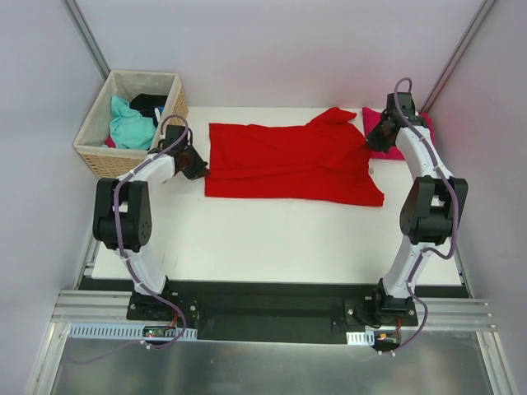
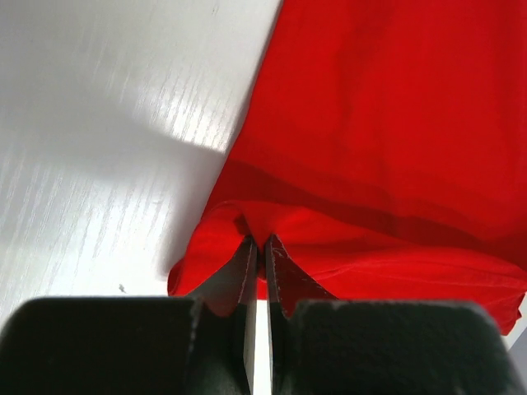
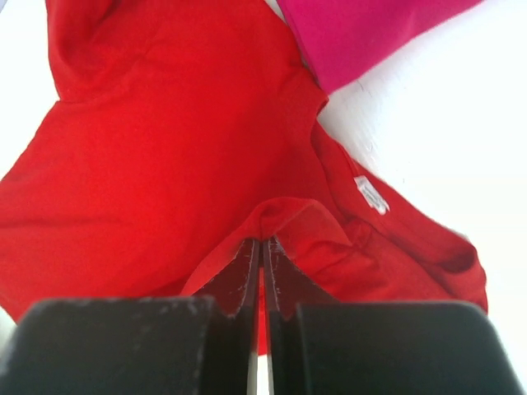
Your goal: Fold and stack the t-shirts
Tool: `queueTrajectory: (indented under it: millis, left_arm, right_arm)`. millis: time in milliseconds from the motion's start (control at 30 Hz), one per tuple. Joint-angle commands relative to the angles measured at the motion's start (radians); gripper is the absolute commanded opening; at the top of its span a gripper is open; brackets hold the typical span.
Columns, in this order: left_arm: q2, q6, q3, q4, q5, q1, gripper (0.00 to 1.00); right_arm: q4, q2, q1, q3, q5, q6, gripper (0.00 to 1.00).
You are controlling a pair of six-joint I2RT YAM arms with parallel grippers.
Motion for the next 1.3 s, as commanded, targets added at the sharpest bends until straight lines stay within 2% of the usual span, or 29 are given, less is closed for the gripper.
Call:
queueTrajectory:
  millis: [0, 33, 67, 100, 133, 167, 233, 267, 333, 367, 400, 433, 467, 633, 833, 1033, 1267]
  left_arm:
    - [0.029, 0.021, 0.062, 0.018, -0.02, 0.01, 0.0]
    - [0.041, 0.02, 0.067, 0.019, -0.022, 0.01, 0.0]
    - [0.047, 0.018, 0.072, 0.019, -0.025, 0.01, 0.0]
    - [0.055, 0.018, 0.082, 0.023, -0.025, 0.01, 0.0]
    - [0.069, 0.018, 0.087, 0.023, -0.023, 0.01, 0.0]
    - [0.076, 0.017, 0.092, 0.024, -0.023, 0.01, 0.0]
    - [0.09, 0.017, 0.105, 0.023, -0.023, 0.01, 0.0]
    - [0.092, 0.017, 0.108, 0.023, -0.023, 0.01, 0.0]
    - [0.08, 0.012, 0.105, 0.027, -0.031, 0.009, 0.37]
    - [0.069, 0.006, 0.101, 0.027, -0.037, 0.007, 0.5]
    - [0.054, 0.0, 0.086, 0.038, -0.041, 0.001, 0.75]
    - [0.012, 0.001, 0.079, 0.039, -0.051, -0.008, 0.94]
    - [-0.009, 0.004, 0.075, 0.039, -0.063, -0.02, 0.99]
    - [-0.164, 0.044, 0.04, 0.035, -0.065, -0.128, 0.99]
    - [-0.23, 0.011, -0.063, 0.027, -0.015, -0.223, 0.99]
    - [-0.175, 0.026, -0.114, 0.067, -0.064, -0.229, 0.99]
    - [-0.051, 0.043, -0.048, 0.101, -0.083, -0.189, 0.99]
  right_arm:
    - [-0.006, 0.063, 0.003, 0.072, 0.026, -0.007, 0.01]
    - [-0.005, 0.083, 0.005, 0.076, 0.028, -0.007, 0.01]
    - [-0.003, 0.093, 0.006, 0.082, 0.031, -0.01, 0.06]
    - [-0.003, 0.103, 0.006, 0.087, 0.029, -0.013, 0.15]
    - [-0.002, 0.11, 0.006, 0.087, 0.032, -0.013, 0.28]
    - [0.001, 0.122, 0.008, 0.087, 0.037, -0.019, 0.61]
    - [0.007, 0.123, 0.009, 0.085, 0.044, -0.028, 0.83]
    - [0.013, 0.118, 0.011, 0.082, 0.051, -0.033, 0.99]
    - [0.033, 0.06, 0.009, 0.038, 0.074, -0.05, 0.96]
    - [0.061, 0.034, 0.029, 0.012, 0.083, -0.053, 0.96]
    - [0.069, -0.03, 0.038, -0.006, 0.089, -0.062, 0.96]
    - [0.07, -0.057, 0.049, -0.025, 0.1, -0.062, 0.96]
    - [0.075, -0.089, 0.077, -0.069, 0.104, -0.065, 0.96]
    - [0.064, -0.242, 0.161, -0.195, 0.136, -0.074, 0.96]
    - [0.075, -0.313, 0.223, -0.387, 0.184, -0.057, 0.96]
    - [0.142, -0.286, 0.187, -0.473, 0.17, -0.05, 0.96]
    - [0.169, -0.19, 0.135, -0.432, 0.12, -0.065, 0.96]
